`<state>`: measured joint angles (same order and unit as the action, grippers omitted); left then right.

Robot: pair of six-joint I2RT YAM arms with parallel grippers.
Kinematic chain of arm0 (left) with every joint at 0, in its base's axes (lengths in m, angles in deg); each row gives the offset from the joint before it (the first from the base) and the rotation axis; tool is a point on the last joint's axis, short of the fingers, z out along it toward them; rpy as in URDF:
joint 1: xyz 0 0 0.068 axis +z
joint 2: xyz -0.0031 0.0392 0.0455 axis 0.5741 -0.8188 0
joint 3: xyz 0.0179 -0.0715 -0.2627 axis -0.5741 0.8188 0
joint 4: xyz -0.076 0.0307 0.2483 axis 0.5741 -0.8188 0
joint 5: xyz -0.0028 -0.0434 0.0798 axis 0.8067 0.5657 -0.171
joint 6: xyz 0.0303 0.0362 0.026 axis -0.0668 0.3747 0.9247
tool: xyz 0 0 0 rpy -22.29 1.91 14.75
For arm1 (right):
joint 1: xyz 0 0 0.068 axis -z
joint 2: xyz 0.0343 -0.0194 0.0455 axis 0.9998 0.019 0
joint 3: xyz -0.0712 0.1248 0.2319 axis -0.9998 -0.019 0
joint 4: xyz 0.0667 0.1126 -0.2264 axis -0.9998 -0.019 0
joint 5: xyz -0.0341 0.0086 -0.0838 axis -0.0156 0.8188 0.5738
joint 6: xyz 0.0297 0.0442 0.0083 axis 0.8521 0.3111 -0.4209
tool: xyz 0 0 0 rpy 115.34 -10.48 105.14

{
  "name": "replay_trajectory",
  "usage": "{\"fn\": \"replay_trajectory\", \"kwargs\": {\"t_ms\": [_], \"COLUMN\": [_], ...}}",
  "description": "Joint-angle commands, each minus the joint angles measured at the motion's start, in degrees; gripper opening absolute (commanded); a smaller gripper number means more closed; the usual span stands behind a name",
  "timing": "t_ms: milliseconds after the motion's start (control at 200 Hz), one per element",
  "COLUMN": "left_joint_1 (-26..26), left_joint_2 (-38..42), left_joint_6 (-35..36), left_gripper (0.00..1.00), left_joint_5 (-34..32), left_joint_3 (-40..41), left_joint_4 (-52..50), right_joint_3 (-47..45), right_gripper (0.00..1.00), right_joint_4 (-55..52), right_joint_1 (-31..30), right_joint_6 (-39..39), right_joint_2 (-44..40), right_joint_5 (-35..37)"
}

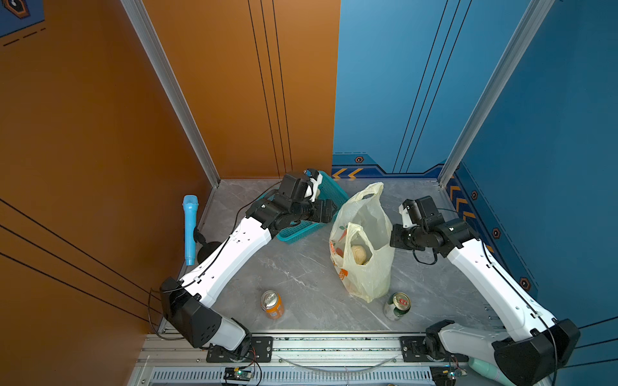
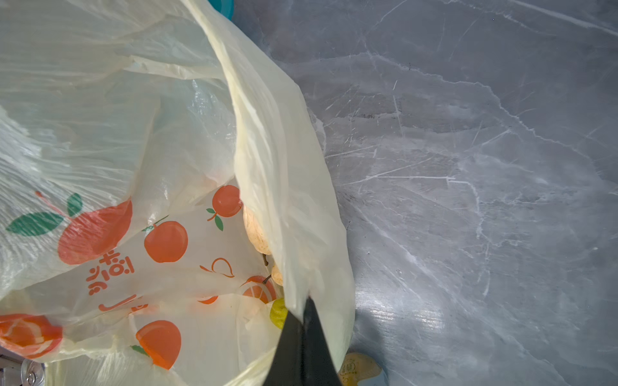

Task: Place the pears into plastic bags & tie knots
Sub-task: Place the pear in the plastic bag, then pick up the pear from the basket.

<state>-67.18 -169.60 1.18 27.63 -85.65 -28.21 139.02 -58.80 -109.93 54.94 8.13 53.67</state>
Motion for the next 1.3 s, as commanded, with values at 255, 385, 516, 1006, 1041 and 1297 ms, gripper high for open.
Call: {"fn": "replay_trajectory", "kwargs": {"t_ms": [255,385,516,1006,1041,1297], "left_joint_1": [9.32,8.72,8.76,8.32,8.24,8.06], "left_joint_2": [-18.23,-27.55,-37.42,-50.03,-49.63,-44.72], "left_joint_6": [2.98,5.02,7.34,8.75,8.88,9.48], "left_gripper": [0.84,0.93,0.92,0.73,0.69,0.51], "left_joint_5": [-0.79,0.39,1.44,-0.11,-0.5,-3.45], "left_joint_3": [-6.33,-13.5,-22.34,-31.76,-31.34,-29.92], "left_joint_4": [-4.2,-4.77,-9.08,-15.93,-15.89,-15.88], "right_joint_3": [1.16,0.85,0.45,-0.29,-0.15,-0.09], "right_gripper": [0.0,0.0,0.0,0.0,0.0,0.0], "right_joint_4": [-0.03,-0.04,0.05,0.22,0.17,0.84], "right_joint_1": [0.19,0.43,0.84,1.59,1.59,1.5], "right_joint_6": [0.67,0.68,0.61,0.64,0.6,0.93], "right_joint_2": [0.43,-0.32,-0.51,-1.47,-1.36,-1.6], "right_joint_5": [1.86,2.31,2.16,0.95,0.74,0.71]}}
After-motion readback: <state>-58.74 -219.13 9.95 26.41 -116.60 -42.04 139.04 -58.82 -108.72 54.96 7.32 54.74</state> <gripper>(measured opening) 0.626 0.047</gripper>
